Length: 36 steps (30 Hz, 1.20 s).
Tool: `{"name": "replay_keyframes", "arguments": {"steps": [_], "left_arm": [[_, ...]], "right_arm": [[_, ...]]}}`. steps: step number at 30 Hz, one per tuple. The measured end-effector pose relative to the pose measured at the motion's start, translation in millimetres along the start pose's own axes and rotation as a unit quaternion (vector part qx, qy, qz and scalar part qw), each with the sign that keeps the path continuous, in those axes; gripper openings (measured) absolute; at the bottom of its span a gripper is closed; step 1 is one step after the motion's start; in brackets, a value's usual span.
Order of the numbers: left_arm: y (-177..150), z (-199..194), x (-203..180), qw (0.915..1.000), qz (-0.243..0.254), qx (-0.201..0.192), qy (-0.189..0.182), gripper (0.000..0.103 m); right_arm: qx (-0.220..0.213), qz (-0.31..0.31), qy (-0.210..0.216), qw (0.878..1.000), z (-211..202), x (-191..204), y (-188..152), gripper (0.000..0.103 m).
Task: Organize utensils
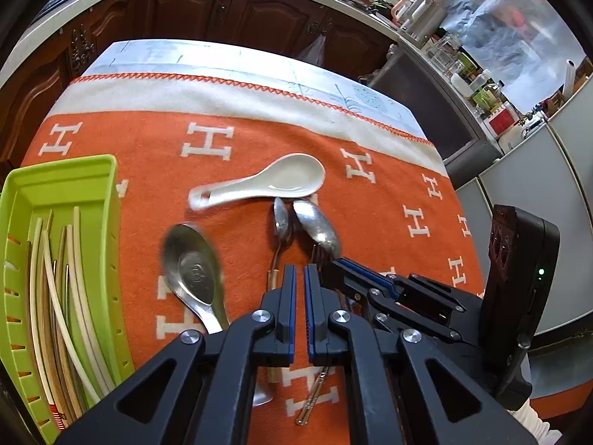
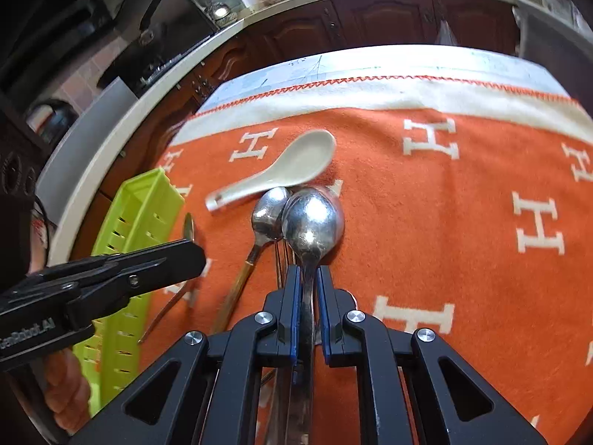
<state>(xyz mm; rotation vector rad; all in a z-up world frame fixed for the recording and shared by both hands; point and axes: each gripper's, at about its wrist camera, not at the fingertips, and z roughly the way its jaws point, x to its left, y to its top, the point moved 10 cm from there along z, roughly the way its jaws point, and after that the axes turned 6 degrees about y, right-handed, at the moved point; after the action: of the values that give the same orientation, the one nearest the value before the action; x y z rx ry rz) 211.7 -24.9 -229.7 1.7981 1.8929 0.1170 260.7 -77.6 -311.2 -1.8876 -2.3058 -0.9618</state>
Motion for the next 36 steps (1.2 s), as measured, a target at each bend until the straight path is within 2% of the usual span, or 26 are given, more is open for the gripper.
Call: {"name": "replay_keyframes", "arguments": {"steps": [5,12,20,30,36], "left_arm": [[-1.4,0.0,9.0,0.9999,-0.009,0.005,0.0,0.002],[-3.9,-2.0,17.9,0.9998,-0.016,0.008,0.005,0.002],[-8.5,-0.2,25.9,0.9994,-0.024,0.017,0.018,0.002],[-2.1,0.3,33.4,0.9986,-0.029,0.013,0.043,0.004],[13.8,-0.7,38.4,0.9983,-0.026,0.004,0.053,0.005]], "right_arm": [[-0.003,-0.002,-0.006,1.0,2.8,-4.9,1.9,0.01],[-0.031,0.015,0.002,0.999,-3.9,-12.6,3.7,0.007],[-0.078,0.05,0.071,0.993,-28.8,-19.1,-0.6,0.007],[-0.114,0.062,0.119,0.984,-59.9,-15.3,-7.0,0.007],[-0.141,0.059,0.142,0.978,-83.7,-10.4,-9.5,0.007]]}}
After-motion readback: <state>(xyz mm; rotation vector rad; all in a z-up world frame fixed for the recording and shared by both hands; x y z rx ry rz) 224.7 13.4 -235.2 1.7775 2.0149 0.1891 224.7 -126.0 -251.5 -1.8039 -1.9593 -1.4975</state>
